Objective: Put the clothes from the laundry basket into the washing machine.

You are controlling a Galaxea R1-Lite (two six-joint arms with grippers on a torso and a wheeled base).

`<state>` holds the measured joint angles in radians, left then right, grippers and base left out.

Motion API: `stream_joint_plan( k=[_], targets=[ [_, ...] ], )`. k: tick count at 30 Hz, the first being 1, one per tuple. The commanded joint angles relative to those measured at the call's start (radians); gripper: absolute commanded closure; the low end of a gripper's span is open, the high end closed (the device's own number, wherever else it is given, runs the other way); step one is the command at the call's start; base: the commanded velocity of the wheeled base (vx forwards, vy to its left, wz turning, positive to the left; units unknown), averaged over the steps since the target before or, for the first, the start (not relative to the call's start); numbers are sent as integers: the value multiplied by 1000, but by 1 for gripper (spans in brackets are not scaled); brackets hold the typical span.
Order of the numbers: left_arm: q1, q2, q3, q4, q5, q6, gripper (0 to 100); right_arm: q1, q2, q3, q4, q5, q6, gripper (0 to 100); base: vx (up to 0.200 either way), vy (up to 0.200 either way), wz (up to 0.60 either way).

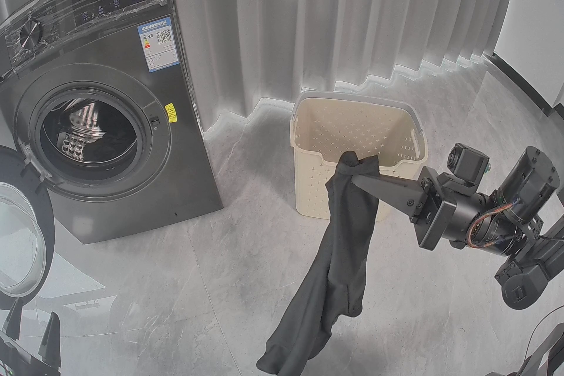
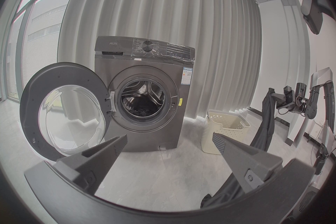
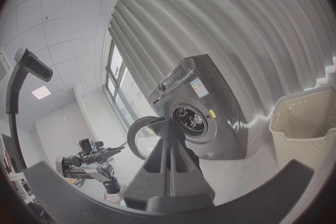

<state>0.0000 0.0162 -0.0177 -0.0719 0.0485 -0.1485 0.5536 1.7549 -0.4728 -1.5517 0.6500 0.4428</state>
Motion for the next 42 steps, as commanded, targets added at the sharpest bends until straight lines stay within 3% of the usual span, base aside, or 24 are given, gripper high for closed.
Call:
stream_joint_plan(
  k=[1,5,20,29,42],
  targets=[
    [0,-13,16,0,1,0,0,-8,8,-7,1,0,-1,100,0,0,0],
    [0,-13,16,0,1,0,0,-15,14,-17,-1,0,-49,100,0,0,450],
    [0,-13,16,0,1,-2,0,-8,9,-17,1,2,-45,100,0,0,120],
    [0,-13,16,-2,1,-2,0,-9,6,-23,-1,0,-49,100,0,0,600],
    [0,-13,16,0,1,0,0,3,3,-17,1,3,-45,100,0,0,0]
  ],
)
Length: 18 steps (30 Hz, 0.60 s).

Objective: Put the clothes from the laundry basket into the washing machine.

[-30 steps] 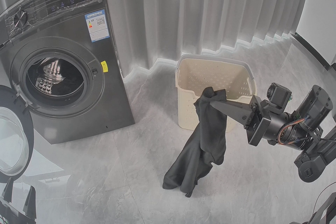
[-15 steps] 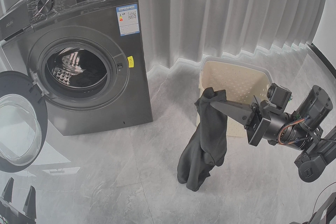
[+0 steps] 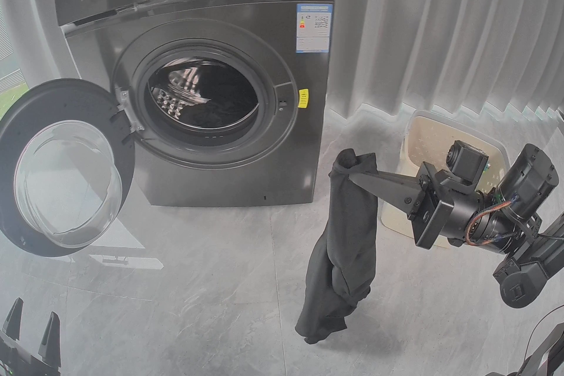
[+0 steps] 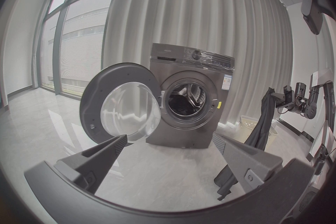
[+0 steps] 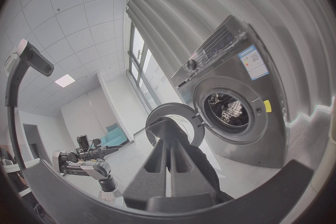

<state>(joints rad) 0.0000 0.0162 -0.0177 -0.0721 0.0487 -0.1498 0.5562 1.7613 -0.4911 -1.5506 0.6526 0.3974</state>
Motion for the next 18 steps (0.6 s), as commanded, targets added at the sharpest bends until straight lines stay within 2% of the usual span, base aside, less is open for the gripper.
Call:
stream_joint_plan(
  k=[1,18],
  targets=[
    [0,-13,16,0,0,1,0,1,-3,2,0,1,0,100,0,0,0],
    [0,-13,16,0,-1,-1,0,-2,-3,2,0,-1,-5,100,0,0,0]
  ],
)
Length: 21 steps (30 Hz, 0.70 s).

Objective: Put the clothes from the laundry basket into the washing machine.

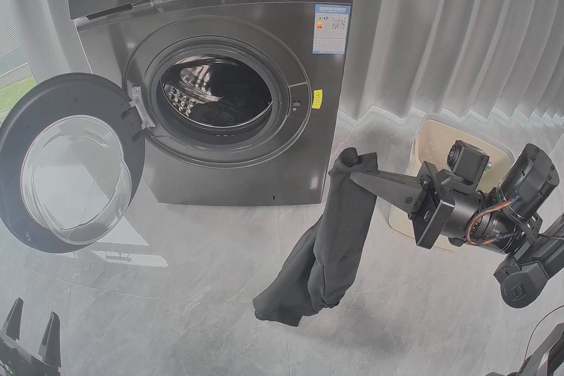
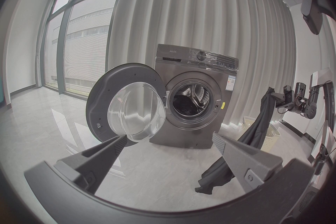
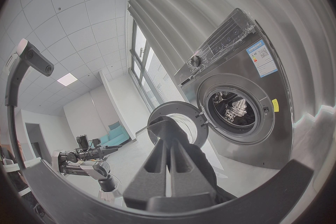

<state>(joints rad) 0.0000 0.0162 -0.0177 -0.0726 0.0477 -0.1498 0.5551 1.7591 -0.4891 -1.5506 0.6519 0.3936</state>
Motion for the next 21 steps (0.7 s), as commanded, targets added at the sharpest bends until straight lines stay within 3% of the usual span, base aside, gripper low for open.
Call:
stream_joint_plan(
  k=[1,5,21],
  targets=[
    [0,-13,16,0,0,-1,0,-1,-1,0,0,0,1,100,0,0,0],
    [0,-13,16,-1,0,-1,0,-1,0,-2,-2,0,2,100,0,0,450],
    [0,-13,16,-1,0,-2,0,-3,0,0,0,0,1,100,0,0,0]
  ],
)
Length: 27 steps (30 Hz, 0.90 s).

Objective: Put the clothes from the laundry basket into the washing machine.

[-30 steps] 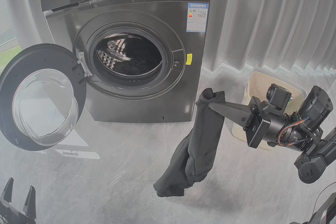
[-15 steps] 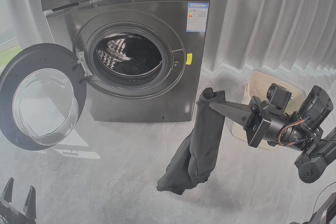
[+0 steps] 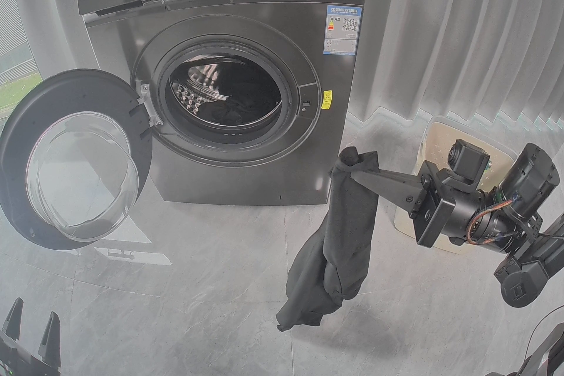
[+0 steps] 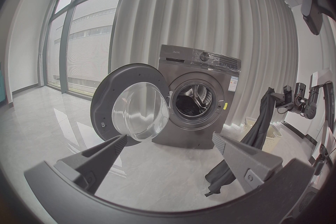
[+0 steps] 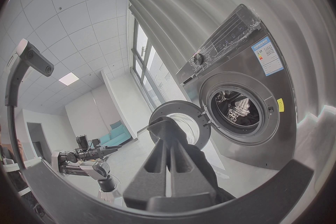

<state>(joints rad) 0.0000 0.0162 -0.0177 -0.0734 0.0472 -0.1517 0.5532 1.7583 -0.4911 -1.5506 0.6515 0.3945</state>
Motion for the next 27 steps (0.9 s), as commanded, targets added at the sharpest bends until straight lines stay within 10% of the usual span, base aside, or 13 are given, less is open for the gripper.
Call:
stream_joint_plan(
  k=[1,17,19,22,27],
  targets=[
    [0,-13,16,0,0,0,0,-1,1,2,0,0,0,100,0,0,0],
    [0,-13,16,0,-15,-9,0,7,1,11,1,0,-11,100,113,0,0],
    [2,-13,16,3,-66,23,0,30,1,12,1,-13,-36,100,0,0,0],
    [2,-13,16,6,-106,152,0,91,20,-6,15,-131,-40,100,0,0,0],
    [2,-13,16,6,-101,152,0,100,32,-9,75,-210,-59,100,0,0,0]
  ],
)
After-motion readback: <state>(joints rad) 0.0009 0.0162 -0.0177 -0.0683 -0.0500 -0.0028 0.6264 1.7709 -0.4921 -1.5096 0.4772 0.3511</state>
